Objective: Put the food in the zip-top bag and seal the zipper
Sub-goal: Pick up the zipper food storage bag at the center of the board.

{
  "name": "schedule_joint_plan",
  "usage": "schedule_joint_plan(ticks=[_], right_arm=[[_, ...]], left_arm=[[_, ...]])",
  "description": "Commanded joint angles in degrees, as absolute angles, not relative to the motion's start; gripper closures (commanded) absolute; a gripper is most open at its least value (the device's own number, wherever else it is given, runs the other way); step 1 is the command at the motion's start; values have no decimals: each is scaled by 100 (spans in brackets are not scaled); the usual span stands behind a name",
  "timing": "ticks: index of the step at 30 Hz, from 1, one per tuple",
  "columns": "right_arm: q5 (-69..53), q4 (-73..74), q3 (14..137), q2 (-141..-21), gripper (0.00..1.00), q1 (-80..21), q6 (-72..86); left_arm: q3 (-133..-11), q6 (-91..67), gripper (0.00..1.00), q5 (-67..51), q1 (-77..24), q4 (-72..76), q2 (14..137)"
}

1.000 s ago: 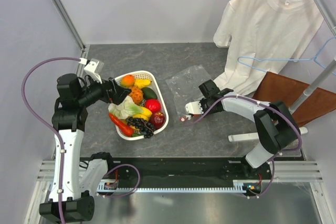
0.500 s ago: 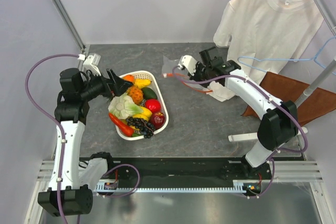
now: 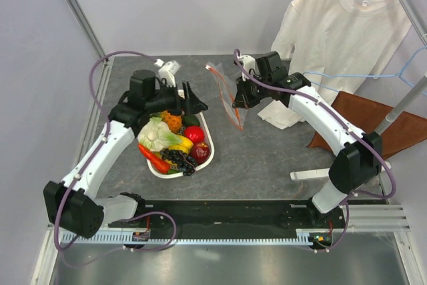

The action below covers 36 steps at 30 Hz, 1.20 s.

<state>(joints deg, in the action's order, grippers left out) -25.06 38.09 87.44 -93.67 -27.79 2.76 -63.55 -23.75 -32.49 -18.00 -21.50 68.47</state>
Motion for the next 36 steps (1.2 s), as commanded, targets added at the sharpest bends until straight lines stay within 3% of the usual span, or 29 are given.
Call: schedule_joint_plan(ticks=[1,15,20,27,35,36], right_arm=[[-3093,3332,8570,-8869,100,-2786,1353],[-3410,3094,8525,-8815,100,-3006,1617],[-3349,3129,8473,-8737,100,-3006,1600],[-3313,3182,8350,-8517,100,-3006,1564],[-3534,3541,8367,-8227,100,-3006,1196],[-3359,3594,8350,-8140,100,-3006,1152]], left_arm=[[-6864,-2698,15,-2945,-2328,-1635,7276],[-7980,-2400,23,-2022,-2918,-1731,8402],[-7972,-2242,36,-1514,-2927,-1951,8464],[-7638,-2215,44,-1748,-2874,-1811,8271],[-7805,-1908,78,-1466,-2874,-2171,8455],[-7805,-1907,91,-1607,-2874,-2171,8412]])
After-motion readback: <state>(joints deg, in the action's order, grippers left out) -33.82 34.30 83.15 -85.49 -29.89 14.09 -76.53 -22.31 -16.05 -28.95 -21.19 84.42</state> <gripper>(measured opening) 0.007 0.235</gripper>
